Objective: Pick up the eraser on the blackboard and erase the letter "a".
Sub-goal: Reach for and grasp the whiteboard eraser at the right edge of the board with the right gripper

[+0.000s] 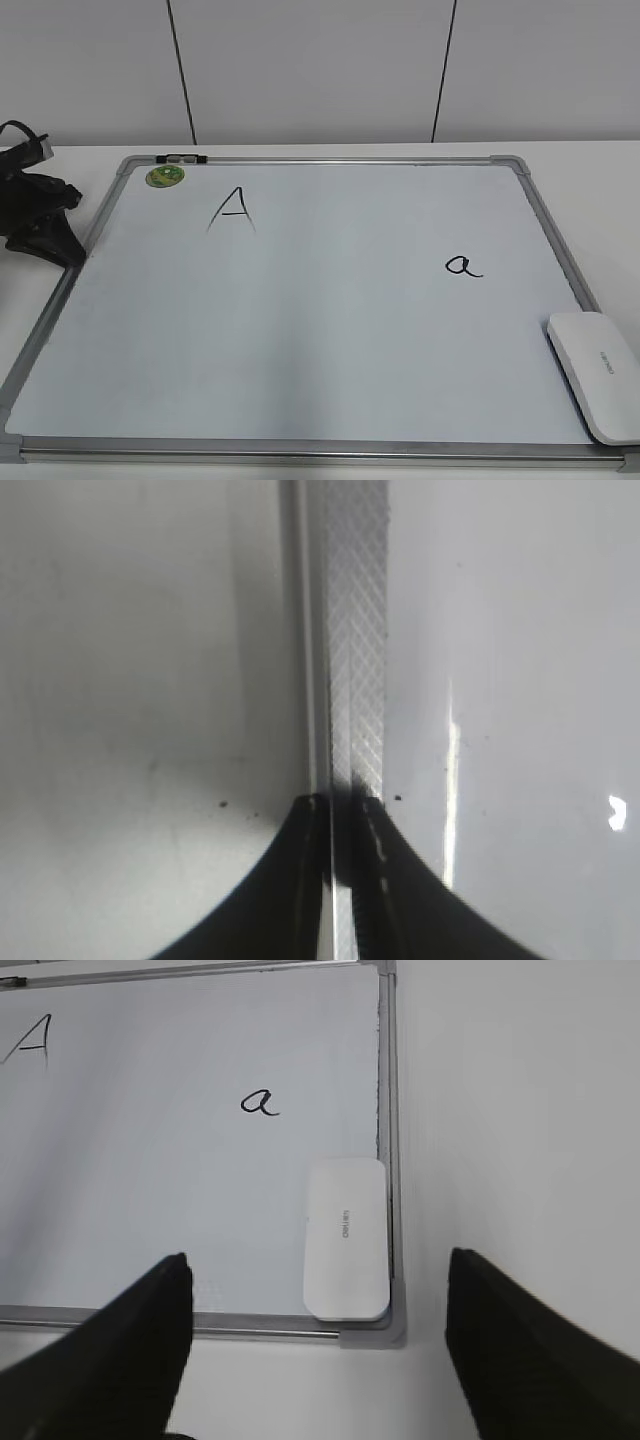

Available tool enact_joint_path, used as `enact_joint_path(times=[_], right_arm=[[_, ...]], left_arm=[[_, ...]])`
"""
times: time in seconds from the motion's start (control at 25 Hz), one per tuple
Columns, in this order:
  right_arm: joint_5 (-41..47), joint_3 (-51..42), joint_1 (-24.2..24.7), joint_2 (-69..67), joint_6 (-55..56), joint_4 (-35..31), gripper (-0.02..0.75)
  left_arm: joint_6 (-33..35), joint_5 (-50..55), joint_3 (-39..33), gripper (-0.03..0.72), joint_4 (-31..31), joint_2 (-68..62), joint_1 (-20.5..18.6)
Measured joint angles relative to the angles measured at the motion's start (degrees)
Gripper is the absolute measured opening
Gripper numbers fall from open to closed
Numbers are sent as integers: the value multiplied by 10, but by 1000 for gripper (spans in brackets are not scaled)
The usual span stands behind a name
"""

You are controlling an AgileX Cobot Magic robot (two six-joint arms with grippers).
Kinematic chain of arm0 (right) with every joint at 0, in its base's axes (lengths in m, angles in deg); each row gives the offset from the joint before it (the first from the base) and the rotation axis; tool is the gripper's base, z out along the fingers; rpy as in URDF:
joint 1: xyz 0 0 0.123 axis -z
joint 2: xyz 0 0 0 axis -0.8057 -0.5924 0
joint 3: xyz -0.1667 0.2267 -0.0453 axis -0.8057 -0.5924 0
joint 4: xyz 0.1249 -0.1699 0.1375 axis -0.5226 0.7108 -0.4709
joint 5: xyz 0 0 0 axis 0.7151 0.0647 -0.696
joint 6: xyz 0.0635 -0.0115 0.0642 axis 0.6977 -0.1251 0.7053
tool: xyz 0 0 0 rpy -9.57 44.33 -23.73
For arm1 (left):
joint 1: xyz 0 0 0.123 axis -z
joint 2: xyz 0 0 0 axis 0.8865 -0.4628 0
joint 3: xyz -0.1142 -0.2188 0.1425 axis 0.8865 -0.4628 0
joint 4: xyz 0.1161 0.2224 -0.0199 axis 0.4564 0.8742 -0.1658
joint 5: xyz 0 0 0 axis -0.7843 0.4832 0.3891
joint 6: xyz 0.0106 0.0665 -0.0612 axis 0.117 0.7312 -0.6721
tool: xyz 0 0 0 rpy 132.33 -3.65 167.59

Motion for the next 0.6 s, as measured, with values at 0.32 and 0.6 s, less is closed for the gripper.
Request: enact_joint_path(times=[0.32,0.6], right_arm=[[13,10,0,-186,-10,-15,587],[16,50,0,-362,-13,-15,587]], left_arm=[[0,1,0,35,0,0,-1],[0,1,1,35,0,0,-1]])
